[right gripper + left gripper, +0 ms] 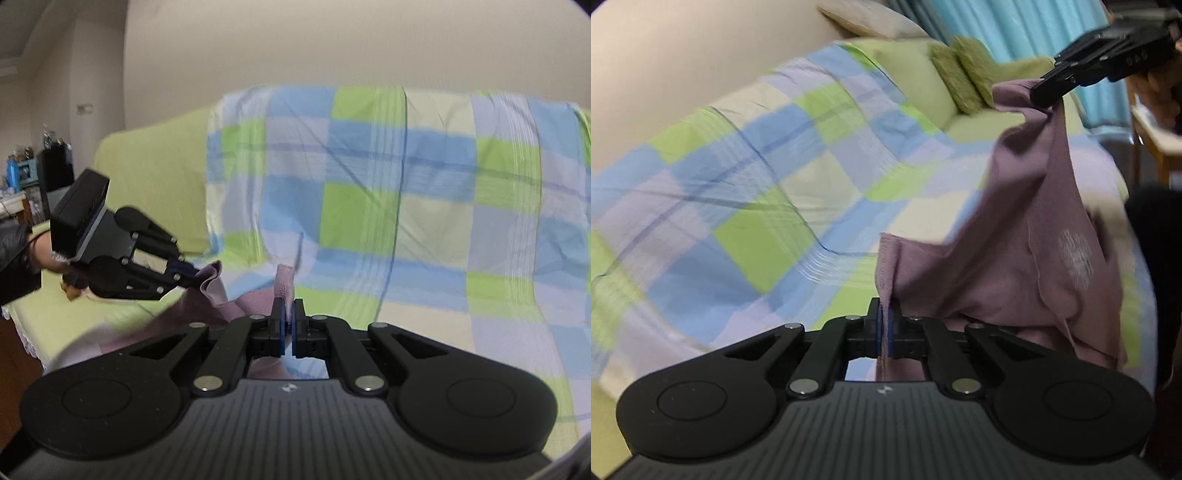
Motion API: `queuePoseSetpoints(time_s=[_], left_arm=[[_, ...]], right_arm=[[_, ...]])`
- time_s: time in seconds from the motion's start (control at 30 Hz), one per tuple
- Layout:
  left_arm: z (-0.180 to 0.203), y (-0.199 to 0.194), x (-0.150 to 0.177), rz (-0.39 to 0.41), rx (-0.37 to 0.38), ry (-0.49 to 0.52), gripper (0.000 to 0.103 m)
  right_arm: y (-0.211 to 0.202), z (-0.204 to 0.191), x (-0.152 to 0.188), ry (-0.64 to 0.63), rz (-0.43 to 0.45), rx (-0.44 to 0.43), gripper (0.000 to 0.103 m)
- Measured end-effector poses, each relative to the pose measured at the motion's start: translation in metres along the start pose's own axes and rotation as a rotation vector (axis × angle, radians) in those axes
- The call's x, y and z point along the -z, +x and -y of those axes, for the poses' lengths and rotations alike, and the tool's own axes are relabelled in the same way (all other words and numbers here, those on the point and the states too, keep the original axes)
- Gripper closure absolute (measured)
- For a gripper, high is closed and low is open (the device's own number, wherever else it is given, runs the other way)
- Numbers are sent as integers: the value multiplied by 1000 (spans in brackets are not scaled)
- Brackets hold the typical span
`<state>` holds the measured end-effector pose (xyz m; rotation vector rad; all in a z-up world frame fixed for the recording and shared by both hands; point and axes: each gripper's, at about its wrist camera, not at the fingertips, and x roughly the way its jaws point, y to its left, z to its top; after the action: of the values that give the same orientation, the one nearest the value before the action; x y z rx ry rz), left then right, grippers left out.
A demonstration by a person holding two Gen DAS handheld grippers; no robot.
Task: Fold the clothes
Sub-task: 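Grasp the mauve top with the left gripper while the right gripper holds it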
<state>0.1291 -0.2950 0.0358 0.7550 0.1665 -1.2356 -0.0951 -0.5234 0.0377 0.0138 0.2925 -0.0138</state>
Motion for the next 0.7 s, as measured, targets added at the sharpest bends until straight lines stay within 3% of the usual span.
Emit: queuePoseSetpoints(time_s=[0.17,0.47,0.57,0.7], left_arm=[[6,-76,-48,101,-112,-39,103],[43,-200,-151,202,-244,66,103],[37,-204,-183,192,-243,91,103],[17,-138,-215,111,-169,111,102]], right_arm=[[-48,-3,-34,-49,132,46,102],[-165,-43,-88,-146,389,35,102],[-180,-40,-92,-136,440,34,103],[-149,-19,-83,-97,422,87,103]])
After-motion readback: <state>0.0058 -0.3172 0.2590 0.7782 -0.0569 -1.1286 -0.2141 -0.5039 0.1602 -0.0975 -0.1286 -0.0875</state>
